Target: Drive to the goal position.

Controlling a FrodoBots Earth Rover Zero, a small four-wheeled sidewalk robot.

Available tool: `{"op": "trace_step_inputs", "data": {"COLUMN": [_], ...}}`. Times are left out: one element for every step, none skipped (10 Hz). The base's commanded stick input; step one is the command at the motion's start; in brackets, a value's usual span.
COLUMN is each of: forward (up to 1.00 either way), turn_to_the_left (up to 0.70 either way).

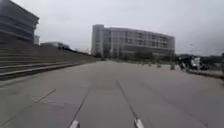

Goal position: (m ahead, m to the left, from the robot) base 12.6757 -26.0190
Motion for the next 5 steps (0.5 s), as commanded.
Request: {"op": "trace_step_inputs", "data": {"forward": [1.0,1.0,1.0,1.0,1.0], "turn_to_the_left": [0.0,0.0,0.0,0.0,0.0]}}
